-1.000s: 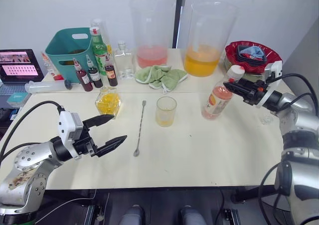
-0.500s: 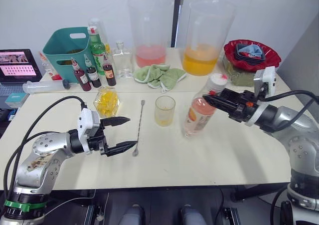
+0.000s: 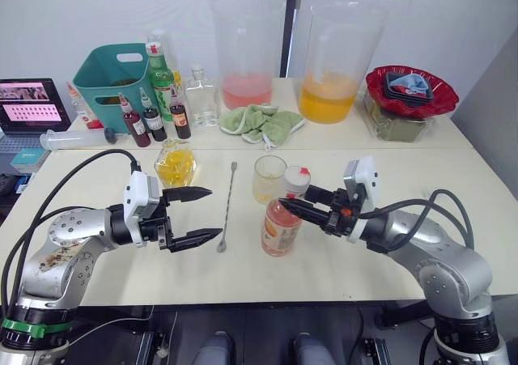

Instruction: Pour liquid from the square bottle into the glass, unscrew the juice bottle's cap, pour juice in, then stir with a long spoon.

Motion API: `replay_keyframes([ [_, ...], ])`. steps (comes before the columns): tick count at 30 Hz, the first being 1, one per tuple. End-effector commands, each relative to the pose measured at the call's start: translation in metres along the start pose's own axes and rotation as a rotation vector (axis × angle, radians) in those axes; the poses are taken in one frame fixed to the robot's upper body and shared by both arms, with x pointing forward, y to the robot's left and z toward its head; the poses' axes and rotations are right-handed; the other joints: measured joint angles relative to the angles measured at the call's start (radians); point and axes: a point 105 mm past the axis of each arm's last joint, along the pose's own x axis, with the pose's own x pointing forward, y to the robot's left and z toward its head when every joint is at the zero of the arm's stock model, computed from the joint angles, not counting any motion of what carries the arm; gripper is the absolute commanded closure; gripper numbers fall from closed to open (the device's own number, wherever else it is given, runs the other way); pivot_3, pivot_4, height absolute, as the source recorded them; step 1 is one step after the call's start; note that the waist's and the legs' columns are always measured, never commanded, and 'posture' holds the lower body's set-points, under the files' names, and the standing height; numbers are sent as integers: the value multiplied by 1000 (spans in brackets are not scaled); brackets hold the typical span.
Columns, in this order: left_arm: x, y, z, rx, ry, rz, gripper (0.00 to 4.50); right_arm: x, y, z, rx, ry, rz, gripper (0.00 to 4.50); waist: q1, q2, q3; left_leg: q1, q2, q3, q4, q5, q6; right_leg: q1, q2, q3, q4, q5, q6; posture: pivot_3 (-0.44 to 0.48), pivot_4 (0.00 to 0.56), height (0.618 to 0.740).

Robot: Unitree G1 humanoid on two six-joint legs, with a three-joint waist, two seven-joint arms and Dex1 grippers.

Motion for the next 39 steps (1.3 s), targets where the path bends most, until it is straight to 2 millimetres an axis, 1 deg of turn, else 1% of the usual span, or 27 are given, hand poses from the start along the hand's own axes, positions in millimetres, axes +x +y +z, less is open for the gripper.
replay_keyframes([
  [1,-1,-5,7,50,3,-4,0,0,10,8,-7,-40,36,2779,0,0,0,0,0,0,0,0,0,0,0,0,0,0,0,0,150,740],
  [2,0,-6,8,49,1,-4,0,0,13,7,-5,-29,60,2272,0,0,0,0,0,0,0,0,0,0,0,0,0,0,0,0,150,740],
  [3,0,-6,9,48,-1,-2,0,0,14,8,-5,-25,75,1996,0,0,0,0,0,0,0,0,0,0,0,0,0,0,0,0,150,740],
  [4,-1,-7,9,46,-2,0,0,0,14,10,-9,-24,89,1595,0,0,0,0,0,0,0,0,0,0,0,0,0,0,0,0,150,740],
  [5,-2,-7,9,46,-3,2,0,-1,14,12,-20,-15,106,1345,1,0,0,0,0,0,0,0,0,0,0,0,0,0,0,0,150,740],
  [8,-4,-8,9,49,-1,17,0,-8,9,15,-52,22,160,230,1,0,0,0,0,0,0,0,0,1,0,0,0,0,0,0,150,740],
  [9,-5,-8,10,49,-2,24,0,-10,8,16,-65,38,189,27,1,0,0,0,0,0,0,0,0,1,0,0,0,0,0,0,150,740],
  [10,-6,-9,10,49,-3,31,0,-13,8,16,-79,55,221,27,1,0,0,0,0,0,0,0,0,1,0,0,-1,0,0,0,150,740],
  [12,-8,-11,11,49,-3,45,0,-23,5,14,-115,115,341,27,2,0,0,0,0,1,0,0,0,1,0,-1,-1,0,0,0,150,740],
  [13,-8,-13,10,48,-2,48,0,-27,1,13,-140,138,393,27,2,0,0,0,0,1,0,0,0,1,0,-1,-1,0,0,0,150,740],
  [15,-10,-15,10,48,1,51,0,-30,-6,14,-169,162,466,27,1,0,0,1,0,2,1,0,0,2,0,-1,-2,0,0,0,150,740],
  [17,-12,-15,11,51,6,64,0,-27,-11,16,-182,162,524,27,0,0,0,2,1,2,1,0,0,3,1,-1,-1,0,0,0,150,740],
  [18,-14,-15,13,51,6,78,0,-24,-13,16,-184,173,581,27,-1,0,0,3,2,2,1,0,0,4,1,-1,-1,0,0,0,150,740],
  [21,-19,-23,21,0,-6,81,0,-14,-19,19,-213,188,714,27,-13,0,0,3,4,2,1,0,0,3,2,0,-1,0,-1,0,150,740],
  [25,-22,-30,27,-15,-1,100,0,-3,-23,21,-219,186,774,27,-13,0,0,3,6,1,0,0,0,2,2,-1,-1,1,-1,0,150,740],
  [30,-30,-35,29,-3,25,149,0,22,-29,22,-257,158,808,27,-14,0,0,3,6,0,0,-1,0,1,2,0,-1,1,-2,0,150,740],
  [32,-30,-36,31,6,24,168,0,30,-32,20,-271,154,810,27,-13,0,0,3,7,0,0,0,0,1,2,0,0,2,-3,0,150,740],
  [36,-30,-39,30,4,29,185,0,34,-30,23,-246,129,837,27,-6,0,0,3,7,0,0,-1,0,0,1,0,-1,2,-3,0,150,740],
  [39,-30,-38,29,15,39,196,0,36,-28,18,-260,139,856,27,-4,0,0,3,7,0,0,-1,0,0,2,0,-1,2,-3,0,150,740],
])
